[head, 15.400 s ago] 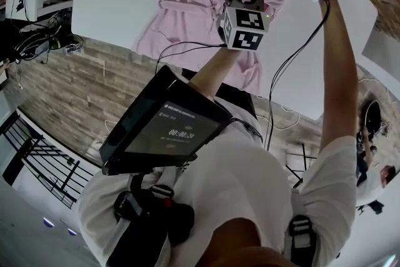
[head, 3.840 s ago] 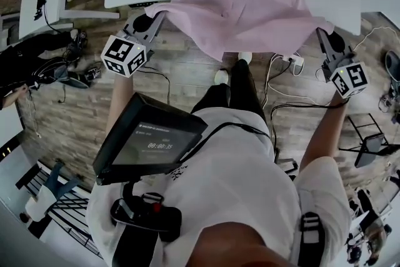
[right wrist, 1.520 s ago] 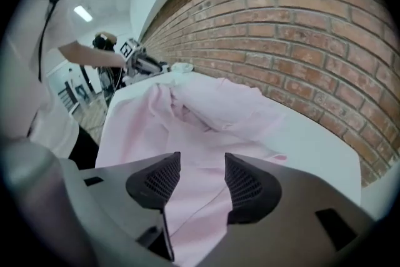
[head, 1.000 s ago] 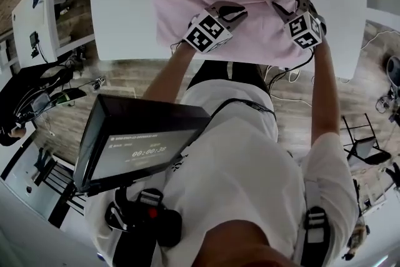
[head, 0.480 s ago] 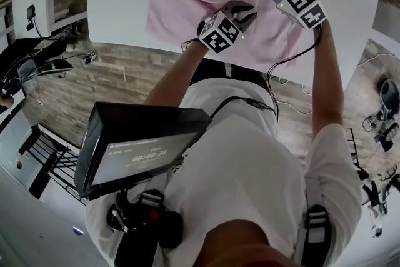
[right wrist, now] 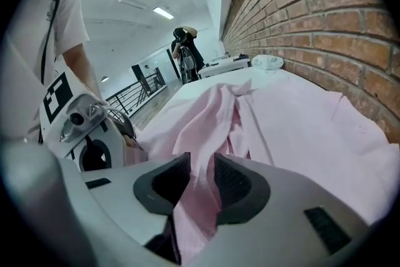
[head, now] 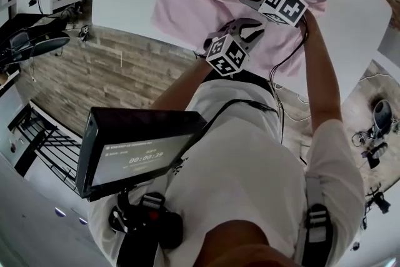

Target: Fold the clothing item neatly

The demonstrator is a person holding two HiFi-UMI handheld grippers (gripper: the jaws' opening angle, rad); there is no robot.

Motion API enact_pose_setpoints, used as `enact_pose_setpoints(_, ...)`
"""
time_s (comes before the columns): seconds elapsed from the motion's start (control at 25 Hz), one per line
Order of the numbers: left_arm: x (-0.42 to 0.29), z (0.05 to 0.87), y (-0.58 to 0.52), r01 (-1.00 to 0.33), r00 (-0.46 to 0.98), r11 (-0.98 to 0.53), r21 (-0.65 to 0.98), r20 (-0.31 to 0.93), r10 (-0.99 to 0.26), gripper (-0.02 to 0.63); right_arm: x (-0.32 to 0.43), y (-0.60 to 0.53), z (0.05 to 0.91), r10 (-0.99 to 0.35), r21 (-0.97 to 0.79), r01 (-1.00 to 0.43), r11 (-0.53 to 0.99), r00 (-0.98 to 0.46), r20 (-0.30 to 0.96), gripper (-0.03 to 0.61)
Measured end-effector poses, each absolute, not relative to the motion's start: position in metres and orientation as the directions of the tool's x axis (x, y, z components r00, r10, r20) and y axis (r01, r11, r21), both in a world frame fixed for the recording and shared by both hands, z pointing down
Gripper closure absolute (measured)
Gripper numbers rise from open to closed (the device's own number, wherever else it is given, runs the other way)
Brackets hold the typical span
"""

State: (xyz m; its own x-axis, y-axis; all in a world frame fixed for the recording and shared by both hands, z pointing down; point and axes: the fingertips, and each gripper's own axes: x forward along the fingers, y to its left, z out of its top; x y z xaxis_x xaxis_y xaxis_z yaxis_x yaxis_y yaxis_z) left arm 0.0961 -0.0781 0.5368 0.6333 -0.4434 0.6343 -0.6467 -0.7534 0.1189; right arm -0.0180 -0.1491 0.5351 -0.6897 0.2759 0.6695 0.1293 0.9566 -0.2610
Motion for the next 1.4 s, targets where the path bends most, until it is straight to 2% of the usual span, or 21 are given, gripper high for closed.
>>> enact_pose_setpoints(0.04,0.093,0.538,-0.077,-0.661,0.624,-0.741,0.121,0.637,-0.453,0.569,-0.018,-0.148,0.540,0.283,-0.262,0.136,0.955,-0.675,0.681,0.458)
enact_pose_setpoints(0.08,0.088,0.539,-0.077,-0.674,0.615,-0.728,0.122,0.639,-0.462,0.569,-0.019,-0.148,0.544,0.286,-0.260,0.141,0.955,-0.663,0.692,0.536)
enact_pose_setpoints(0.12,0.081,0.540,-0.078,-0.687,0.607,-0.716,0.124,0.639,-0.472,0.569,-0.022,-0.148,0.547,0.284,-0.254,0.143,0.957,-0.656,0.699,0.565)
enact_pose_setpoints(0.28,0.032,0.536,-0.085,-0.729,0.587,-0.671,0.136,0.628,-0.511,0.569,-0.051,-0.165,0.536,0.239,-0.212,0.124,0.969,-0.669,0.704,0.565)
enact_pose_setpoints(0.44,0.011,0.532,-0.092,-0.766,0.556,-0.630,0.130,0.627,-0.547,0.569,-0.052,-0.212,0.519,0.105,-0.111,0.037,0.993,-0.698,0.709,0.566)
enact_pose_setpoints(0.56,0.009,0.545,-0.091,-0.779,0.548,-0.603,0.171,0.652,-0.524,0.569,-0.040,-0.249,0.531,0.003,-0.002,0.002,1.000,-0.641,0.768,0.565)
enact_pose_setpoints(0.72,0.023,0.557,-0.090,-0.762,0.568,-0.615,0.203,0.666,-0.484,0.569,-0.021,-0.260,0.563,-0.028,0.033,-0.001,0.999,-0.546,0.838,0.565)
enact_pose_setpoints(0.8,0.033,0.555,-0.087,-0.748,0.583,-0.630,0.208,0.660,-0.474,0.568,-0.016,-0.258,0.565,-0.058,0.068,-0.002,0.998,-0.539,0.840,0.562)
enact_pose_setpoints(0.88,0.035,0.549,-0.083,-0.745,0.586,-0.639,0.192,0.647,-0.488,0.568,-0.018,-0.259,0.553,-0.084,0.087,-0.023,0.996,-0.568,0.819,0.514)
enact_pose_setpoints(0.92,0.030,0.543,-0.083,-0.755,0.579,-0.630,0.182,0.635,-0.510,0.569,-0.024,-0.260,0.540,-0.089,0.081,-0.041,0.996,-0.598,0.797,0.514)
enact_pose_setpoints(1.12,-0.050,0.512,-0.096,-0.875,0.431,-0.474,0.094,0.595,-0.678,0.568,-0.089,-0.257,0.488,-0.024,-0.024,-0.054,0.998,-0.750,0.661,0.514)
enact_pose_setpoints(1.24,-0.112,0.513,-0.106,-0.930,0.309,-0.368,0.025,0.597,-0.740,0.569,-0.151,-0.252,0.493,0.036,-0.081,-0.022,0.996,-0.765,0.643,0.514)
enact_pose_setpoints(1.4,-0.183,0.523,-0.122,-0.962,0.235,-0.272,0.030,0.599,-0.766,0.569,-0.239,-0.244,0.515,0.100,-0.180,-0.021,0.984,-0.766,0.635,0.512)
